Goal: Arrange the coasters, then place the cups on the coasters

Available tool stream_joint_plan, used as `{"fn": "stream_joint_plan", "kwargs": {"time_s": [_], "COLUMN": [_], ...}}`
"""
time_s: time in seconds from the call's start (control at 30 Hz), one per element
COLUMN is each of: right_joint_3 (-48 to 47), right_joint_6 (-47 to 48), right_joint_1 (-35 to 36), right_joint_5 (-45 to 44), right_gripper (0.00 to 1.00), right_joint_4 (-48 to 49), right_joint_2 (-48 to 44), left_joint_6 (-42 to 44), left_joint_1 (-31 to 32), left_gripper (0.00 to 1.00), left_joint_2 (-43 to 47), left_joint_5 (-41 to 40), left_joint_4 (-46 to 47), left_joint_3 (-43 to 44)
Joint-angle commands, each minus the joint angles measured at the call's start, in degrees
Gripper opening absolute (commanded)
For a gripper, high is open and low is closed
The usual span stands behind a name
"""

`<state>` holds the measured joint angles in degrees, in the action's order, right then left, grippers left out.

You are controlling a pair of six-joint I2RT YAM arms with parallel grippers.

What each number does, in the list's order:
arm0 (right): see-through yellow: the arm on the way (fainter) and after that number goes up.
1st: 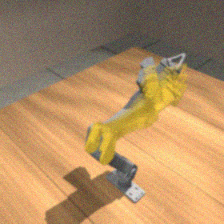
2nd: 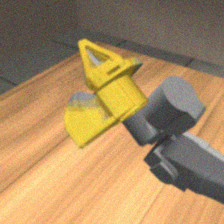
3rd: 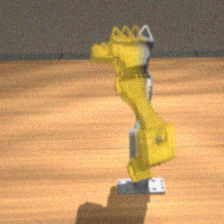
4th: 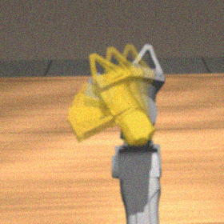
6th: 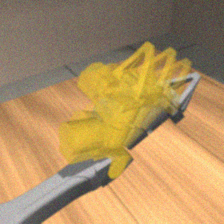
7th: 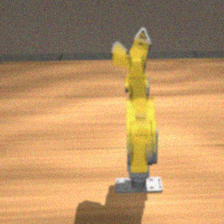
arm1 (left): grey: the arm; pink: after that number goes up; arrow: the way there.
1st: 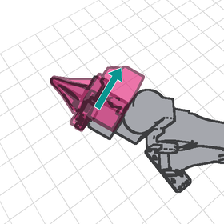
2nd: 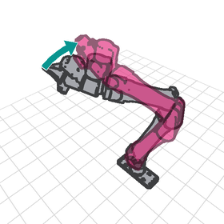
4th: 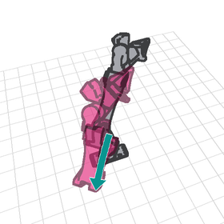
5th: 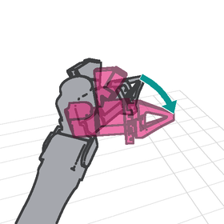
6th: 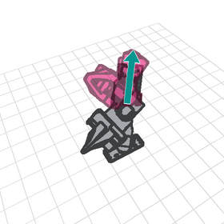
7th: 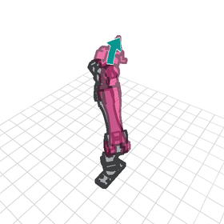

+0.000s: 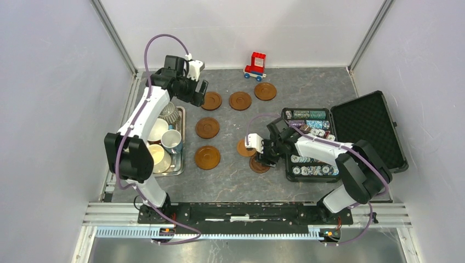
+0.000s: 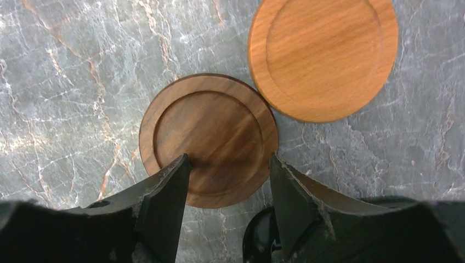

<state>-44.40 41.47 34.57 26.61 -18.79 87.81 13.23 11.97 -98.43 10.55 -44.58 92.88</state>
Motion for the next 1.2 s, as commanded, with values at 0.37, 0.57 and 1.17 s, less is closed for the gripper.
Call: {"fn": "stream_joint_plan", "kwargs": {"time_s": [0.37,0.57,1.17], "right_joint_3": [4.1,4.2,-8.3], "right_joint_6": [-4.6,-7.8,-13.0], "right_joint_1": [11.8,16.1,13.5], "right_joint_5": [2.0,3.1,5.2], "right_gripper": [0.59,0.57,0.60], "right_joint_4": [7.1,9.5,8.3], "right_joint_2": [0.3,1.5,2.1], "left_joint_6": [2.9,3.5,2.9], "left_joint_1": [-2.3,-2.7,-3.7], "left_gripper": [0.93,0.94,0.94], "left_joint_2": [8.7,9.2,9.2], "left_joint_5": [-3.6,-3.5,-0.7], "left_joint_4": [1.9,1.9,0.9], "left_joint_3": [-2.8,-3.0,-2.4]}}
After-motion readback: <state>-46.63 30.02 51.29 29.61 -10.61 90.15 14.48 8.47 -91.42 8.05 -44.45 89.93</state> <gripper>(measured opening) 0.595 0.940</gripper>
